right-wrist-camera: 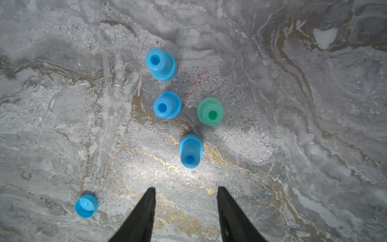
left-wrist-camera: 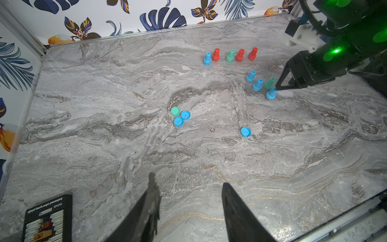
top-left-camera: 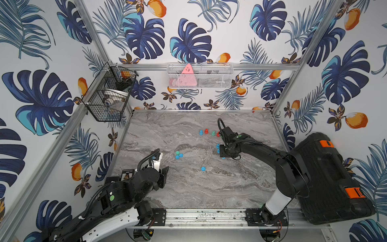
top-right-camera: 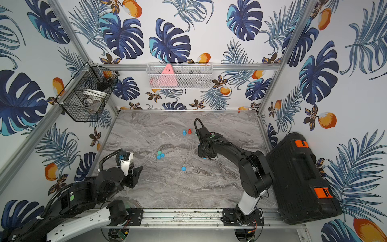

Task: Close the stamp cap
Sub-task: Pick up the stamp from the center of the board.

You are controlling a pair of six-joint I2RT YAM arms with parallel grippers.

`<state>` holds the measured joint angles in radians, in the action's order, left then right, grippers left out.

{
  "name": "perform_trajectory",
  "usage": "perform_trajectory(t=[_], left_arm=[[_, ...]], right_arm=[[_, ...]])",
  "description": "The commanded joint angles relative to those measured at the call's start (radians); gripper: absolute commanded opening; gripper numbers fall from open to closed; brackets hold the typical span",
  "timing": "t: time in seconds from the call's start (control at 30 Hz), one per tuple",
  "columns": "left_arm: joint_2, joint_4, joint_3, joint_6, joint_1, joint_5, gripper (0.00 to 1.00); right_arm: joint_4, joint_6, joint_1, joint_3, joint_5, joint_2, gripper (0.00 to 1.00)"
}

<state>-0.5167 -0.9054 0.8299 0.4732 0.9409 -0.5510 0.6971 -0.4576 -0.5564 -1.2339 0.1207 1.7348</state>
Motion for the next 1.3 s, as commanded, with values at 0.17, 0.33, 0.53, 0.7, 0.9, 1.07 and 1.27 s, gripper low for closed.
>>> perform_trajectory(t=[0.17,0.33,0.53,0.7,0.9,1.07,1.27], left_arm=[[-0.008,0.006,0.0,-0.001,-0.001,-0.012,0.52],[-0.007,0.005,0.0,0.001,-0.001,-0.014,0.52],[-0.009,0.005,0.0,0.0,-0.001,-0.013,0.52],[-0.007,0.005,0.0,-0.001,-0.001,-0.013,0.53],[-0.006,0.006,0.0,-0.001,-0.001,-0.012,0.52],[-0.005,0.007,0.0,-0.001,-0.001,-0.012,0.52],[0.0,0.007,-0.001,-0.001,-0.001,-0.013,0.52]], right_arm=[[-0.018,0.022,0.01,-0.027,-0.021,0.063,0.47],[-0.021,0.026,0.013,-0.04,-0.016,0.096,0.45],[-0.018,0.027,0.019,-0.053,-0.007,0.12,0.43],[-0.016,0.027,0.021,-0.058,-0.005,0.13,0.41],[-0.016,0.027,0.021,-0.055,0.004,0.134,0.37],[-0.016,0.025,0.021,-0.044,0.003,0.134,0.34],[-0.024,0.025,0.021,-0.032,-0.004,0.141,0.29]])
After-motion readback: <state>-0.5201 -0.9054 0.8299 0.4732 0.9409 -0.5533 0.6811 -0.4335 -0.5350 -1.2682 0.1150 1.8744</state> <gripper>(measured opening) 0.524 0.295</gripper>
